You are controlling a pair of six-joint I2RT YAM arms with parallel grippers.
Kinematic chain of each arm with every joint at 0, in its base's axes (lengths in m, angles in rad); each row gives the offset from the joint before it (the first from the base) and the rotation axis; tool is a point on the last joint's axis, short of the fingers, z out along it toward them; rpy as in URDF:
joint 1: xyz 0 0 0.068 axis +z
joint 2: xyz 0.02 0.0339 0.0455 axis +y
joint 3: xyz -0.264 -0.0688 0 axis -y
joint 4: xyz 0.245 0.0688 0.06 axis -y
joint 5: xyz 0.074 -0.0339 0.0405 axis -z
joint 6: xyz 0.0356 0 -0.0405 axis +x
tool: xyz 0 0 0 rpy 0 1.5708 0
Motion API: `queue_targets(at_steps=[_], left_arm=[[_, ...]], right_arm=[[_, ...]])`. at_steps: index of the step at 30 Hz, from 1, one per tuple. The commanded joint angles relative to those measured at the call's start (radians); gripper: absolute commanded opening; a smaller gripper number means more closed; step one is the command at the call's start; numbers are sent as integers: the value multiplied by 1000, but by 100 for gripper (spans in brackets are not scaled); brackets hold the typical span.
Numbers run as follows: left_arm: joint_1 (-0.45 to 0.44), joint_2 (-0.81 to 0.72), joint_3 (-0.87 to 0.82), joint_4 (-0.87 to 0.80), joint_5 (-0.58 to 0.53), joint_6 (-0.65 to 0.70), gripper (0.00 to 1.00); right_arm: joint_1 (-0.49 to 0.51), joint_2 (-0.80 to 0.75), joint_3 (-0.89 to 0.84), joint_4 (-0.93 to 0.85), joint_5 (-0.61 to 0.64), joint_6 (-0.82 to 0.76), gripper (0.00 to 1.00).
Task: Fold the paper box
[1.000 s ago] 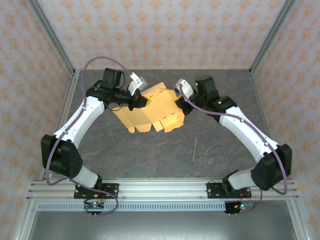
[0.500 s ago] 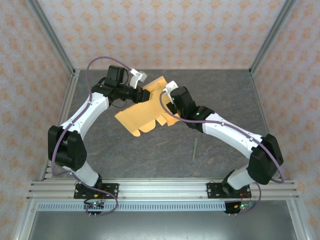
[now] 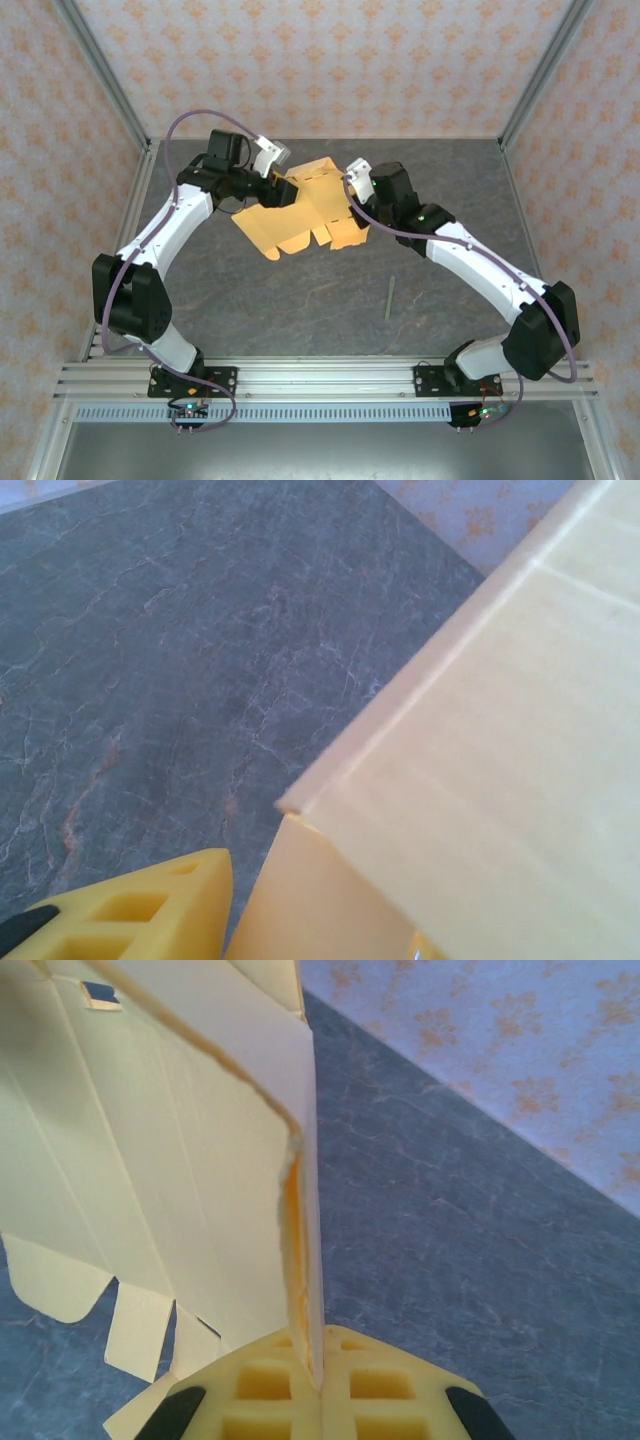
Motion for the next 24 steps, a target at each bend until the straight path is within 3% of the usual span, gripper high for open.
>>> queue_targets(at_steps=[1,6,10,17,22,24], left_arm=[[9,-22,12,-36,-7,59,51],[11,11,40,-83,27,71,51],[17,-24,-2,-9,-6,-6,53],[29,-147,-88,102,-202,-161,63],[23,-287,-201,199,-443,-384,63],[-1,-355,-262,221,-485,-474,63]], right_arm=[[-18,-27,41,-39,-96,-13,0],[-40,-11,90,-111,-132,-13,0],[-45,44,187,-268,-144,25,0],[-45,72,220,-498,-240,134,0],[-59,82,233,-558,-285,164,0],[-65,106,242,-572,-310,178,0]])
